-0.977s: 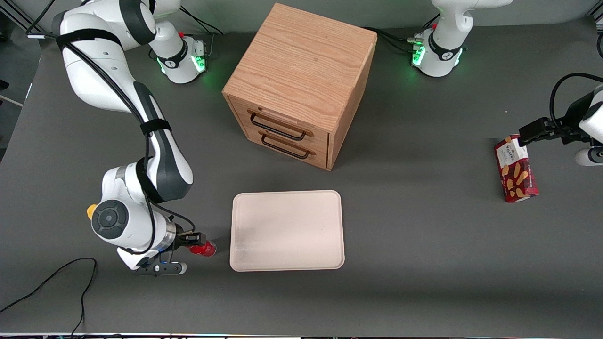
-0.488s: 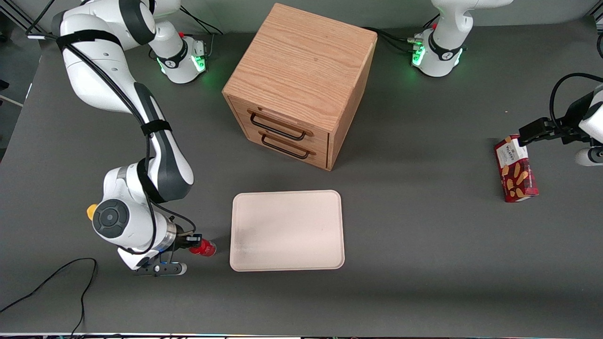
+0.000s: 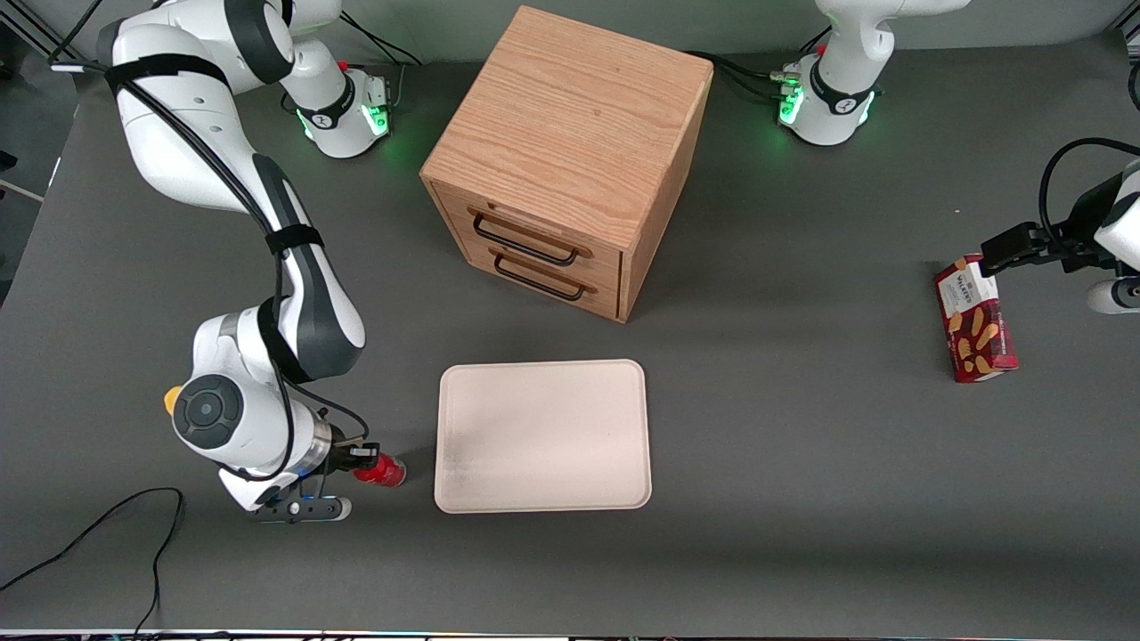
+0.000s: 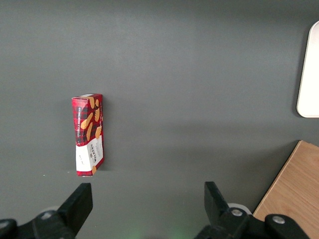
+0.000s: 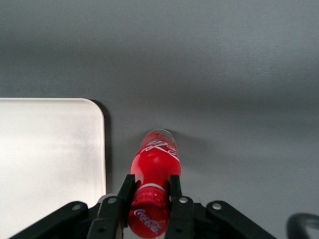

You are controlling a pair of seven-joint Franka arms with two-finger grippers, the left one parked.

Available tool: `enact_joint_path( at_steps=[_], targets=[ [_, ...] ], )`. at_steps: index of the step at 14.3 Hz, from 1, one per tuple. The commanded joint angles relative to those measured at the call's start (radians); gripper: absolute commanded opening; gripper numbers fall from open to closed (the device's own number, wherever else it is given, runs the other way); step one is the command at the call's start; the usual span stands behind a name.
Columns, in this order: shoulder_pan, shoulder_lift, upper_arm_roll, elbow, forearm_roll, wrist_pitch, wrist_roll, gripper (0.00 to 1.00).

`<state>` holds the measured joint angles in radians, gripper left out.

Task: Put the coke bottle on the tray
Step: 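Lift the held bottle slightly and swing it toward the white tray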

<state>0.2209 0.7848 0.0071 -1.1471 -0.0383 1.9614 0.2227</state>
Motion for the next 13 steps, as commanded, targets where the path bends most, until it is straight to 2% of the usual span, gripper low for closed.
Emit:
enact_joint_path(
  at_steps=[1,4,8,11,13],
  targets=[
    [0.0,-0.027,0.005,0.102,-0.018,-0.143,-0.016,0.0],
    [0.0,-0.056,0.031,0.2,-0.02,-0.283,-0.023,0.0],
    [-0.002,-0.131,0.062,0.251,-0.02,-0.374,-0.029,0.0],
    [0.0,-0.136,0.103,0.271,-0.022,-0.388,-0.016,0.0],
    [0.002,-0.118,0.14,0.271,-0.022,-0.342,-0.013,0.0]
  ],
)
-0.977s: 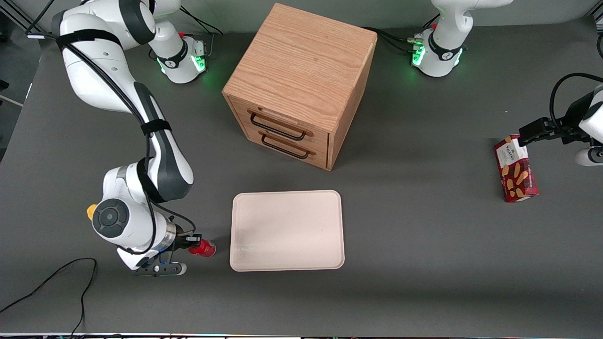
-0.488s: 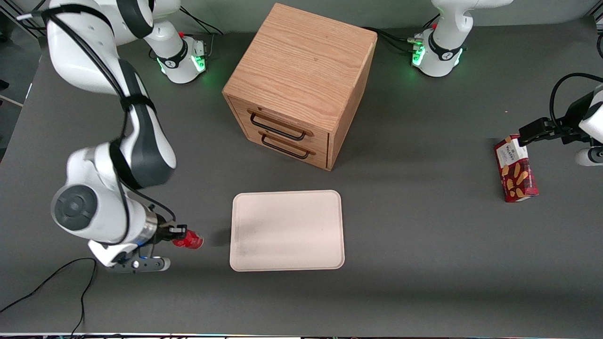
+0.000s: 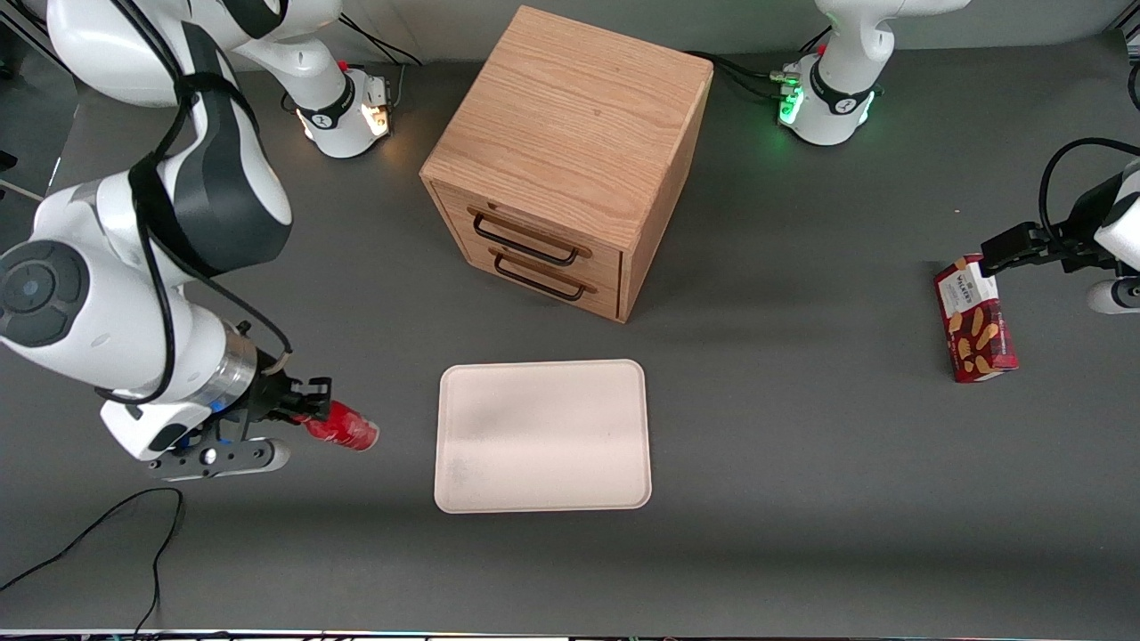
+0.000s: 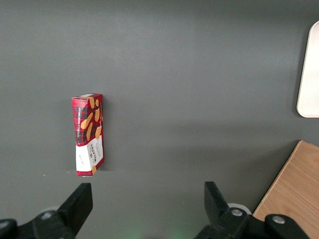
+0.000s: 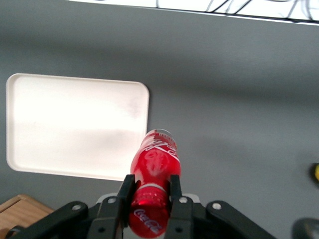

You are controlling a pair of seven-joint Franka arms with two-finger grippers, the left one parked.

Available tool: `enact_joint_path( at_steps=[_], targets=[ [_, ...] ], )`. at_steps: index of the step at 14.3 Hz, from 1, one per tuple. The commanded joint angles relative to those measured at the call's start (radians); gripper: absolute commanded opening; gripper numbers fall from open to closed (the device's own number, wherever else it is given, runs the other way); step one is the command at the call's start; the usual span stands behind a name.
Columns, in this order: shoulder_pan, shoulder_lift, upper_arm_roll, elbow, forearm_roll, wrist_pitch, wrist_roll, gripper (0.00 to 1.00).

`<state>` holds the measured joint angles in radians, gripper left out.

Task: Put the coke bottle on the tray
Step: 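Lift the held bottle slightly and swing it toward the white tray, then lower the red bottle onto the tray's corner with the right gripper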

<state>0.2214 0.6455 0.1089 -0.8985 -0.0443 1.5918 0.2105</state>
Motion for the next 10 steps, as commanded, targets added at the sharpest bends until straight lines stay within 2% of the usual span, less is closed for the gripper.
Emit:
enact_joint_path(
  at_steps=[1,10],
  targets=[
    [0.006,0.031,0.05,0.023,-0.015,0.064,0.001,0.0],
    [0.07,0.187,0.057,0.012,-0.048,0.258,0.012,0.0]
  ],
)
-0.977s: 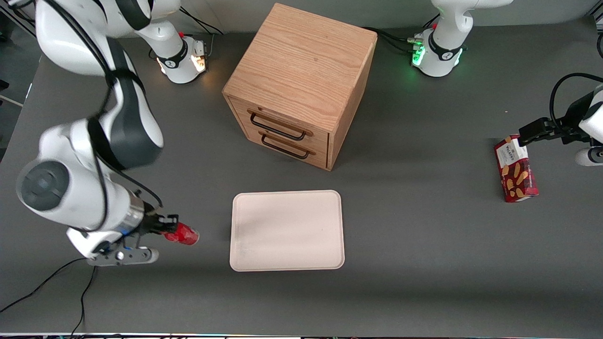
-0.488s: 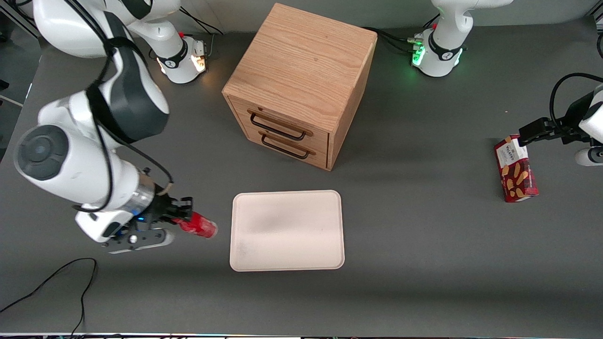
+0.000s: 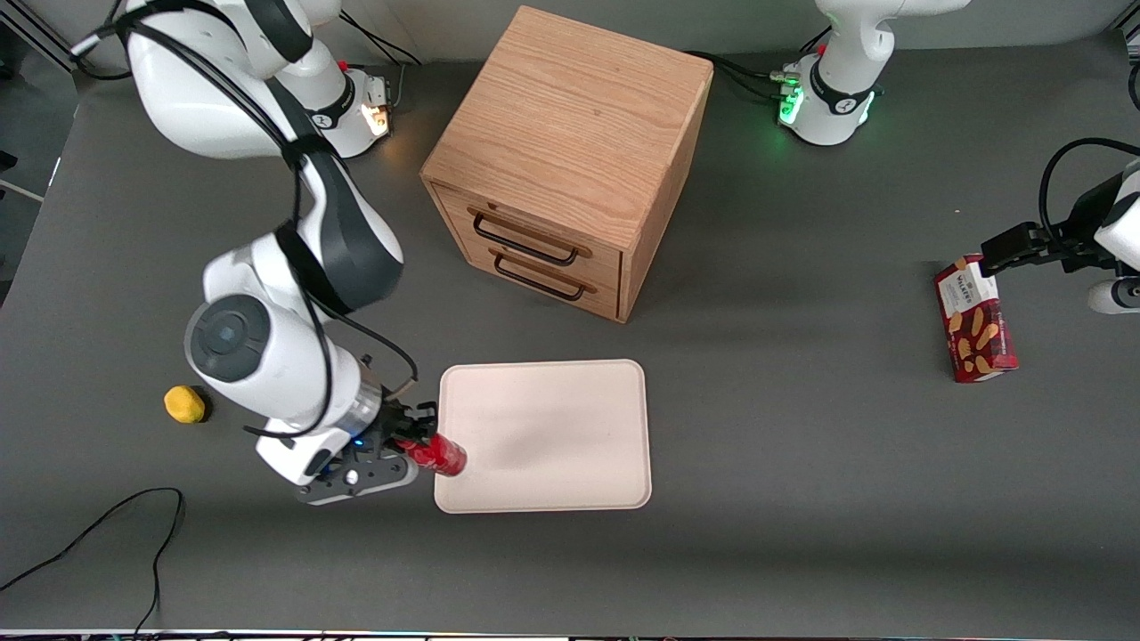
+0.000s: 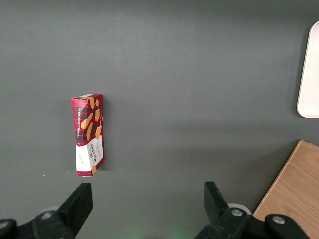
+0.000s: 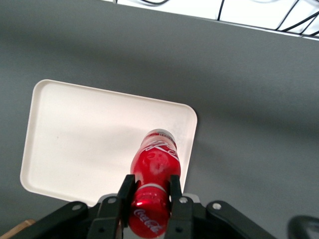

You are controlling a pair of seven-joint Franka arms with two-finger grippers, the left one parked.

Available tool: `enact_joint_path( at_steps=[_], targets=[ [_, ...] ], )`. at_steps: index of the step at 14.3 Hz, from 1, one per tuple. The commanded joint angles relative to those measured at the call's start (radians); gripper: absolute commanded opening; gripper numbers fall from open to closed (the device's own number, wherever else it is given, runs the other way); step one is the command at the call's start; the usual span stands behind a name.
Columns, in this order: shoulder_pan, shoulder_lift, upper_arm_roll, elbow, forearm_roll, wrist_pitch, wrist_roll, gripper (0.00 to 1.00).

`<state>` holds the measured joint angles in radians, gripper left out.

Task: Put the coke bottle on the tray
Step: 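Lower the red bottle onto the tray's corner with the right gripper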

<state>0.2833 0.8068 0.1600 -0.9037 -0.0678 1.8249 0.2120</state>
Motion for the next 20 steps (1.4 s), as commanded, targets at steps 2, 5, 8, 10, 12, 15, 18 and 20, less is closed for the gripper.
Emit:
enact_joint_path(
  at_steps=[2,5,8,10,12,15,18,20],
  targets=[
    [0.008,0.054,0.004,0.009,-0.035,0.053,0.009,0.0],
    [0.008,0.08,0.004,-0.013,-0.099,0.056,0.015,0.07],
    [0.005,0.08,0.004,-0.063,-0.102,0.117,0.041,0.12],
    [0.004,0.081,0.004,-0.064,-0.101,0.136,0.041,0.13],
    [0.002,0.081,0.004,-0.066,-0.101,0.136,0.041,0.13],
    [0.002,0.083,0.004,-0.086,-0.101,0.171,0.046,0.19],
    [0.001,0.083,0.004,-0.099,-0.101,0.183,0.049,0.2],
    [0.001,0.083,0.004,-0.1,-0.099,0.201,0.049,0.37]
  ],
)
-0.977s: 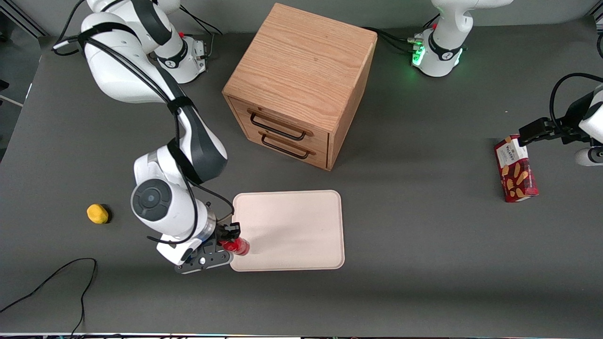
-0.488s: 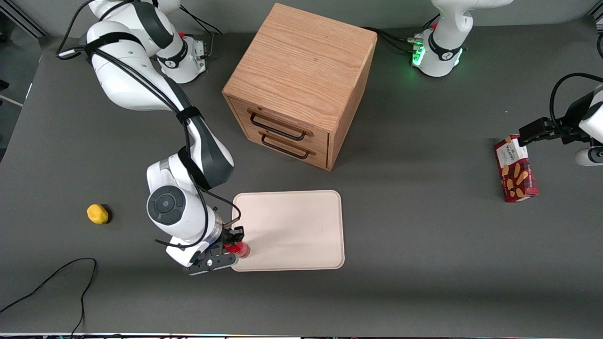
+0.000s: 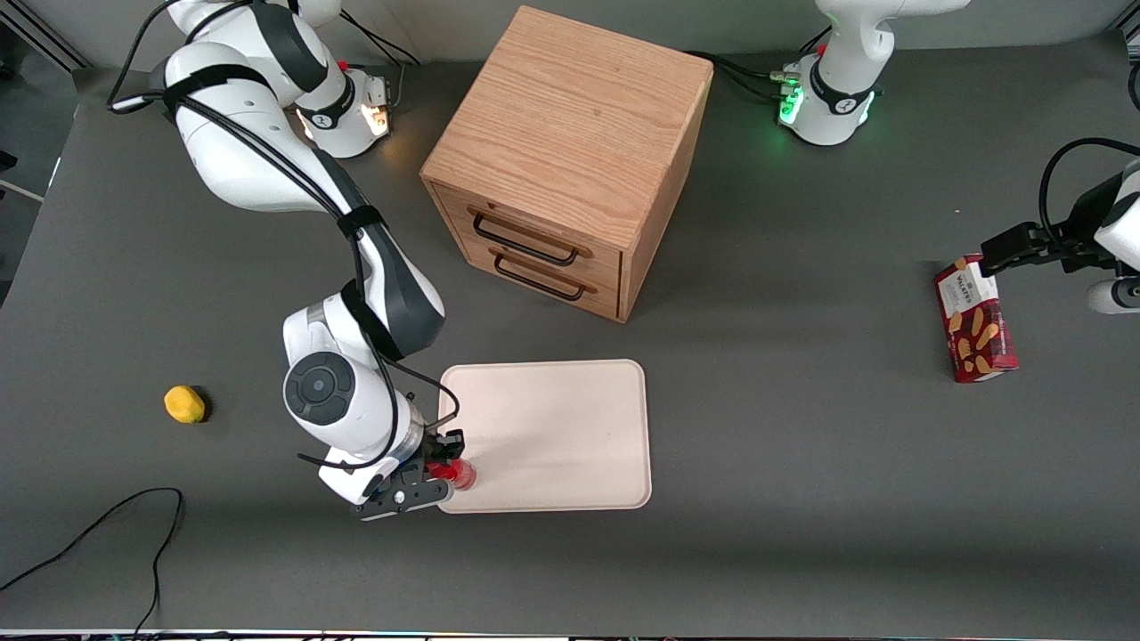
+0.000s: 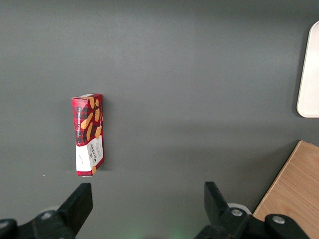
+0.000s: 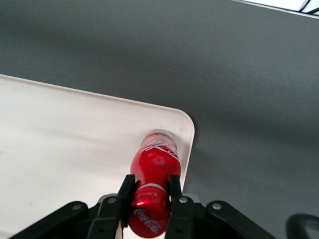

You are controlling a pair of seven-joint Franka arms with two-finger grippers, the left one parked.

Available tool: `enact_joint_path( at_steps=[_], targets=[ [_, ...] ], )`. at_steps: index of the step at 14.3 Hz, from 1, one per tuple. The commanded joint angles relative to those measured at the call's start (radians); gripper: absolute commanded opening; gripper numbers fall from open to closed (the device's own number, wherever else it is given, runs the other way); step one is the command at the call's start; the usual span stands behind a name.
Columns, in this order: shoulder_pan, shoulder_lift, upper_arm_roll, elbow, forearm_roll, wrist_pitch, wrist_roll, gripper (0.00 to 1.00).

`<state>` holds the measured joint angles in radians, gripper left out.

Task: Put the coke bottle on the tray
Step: 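Open the right gripper to release the bottle on the tray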

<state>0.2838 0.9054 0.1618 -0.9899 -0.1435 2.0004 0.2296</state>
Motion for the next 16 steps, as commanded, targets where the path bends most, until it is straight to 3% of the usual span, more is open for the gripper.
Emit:
enact_joint_path(
  at_steps=[1,8,12,16],
  targets=[
    [0.0,-0.016,0.002,-0.013,-0.024,0.029,0.033,0.99],
    [-0.018,-0.048,-0.008,-0.015,-0.018,0.034,0.039,1.0],
    [-0.069,-0.227,-0.021,-0.154,-0.008,-0.028,0.027,1.0],
    [-0.075,-0.558,-0.142,-0.491,0.166,-0.029,0.011,1.0]
  ],
)
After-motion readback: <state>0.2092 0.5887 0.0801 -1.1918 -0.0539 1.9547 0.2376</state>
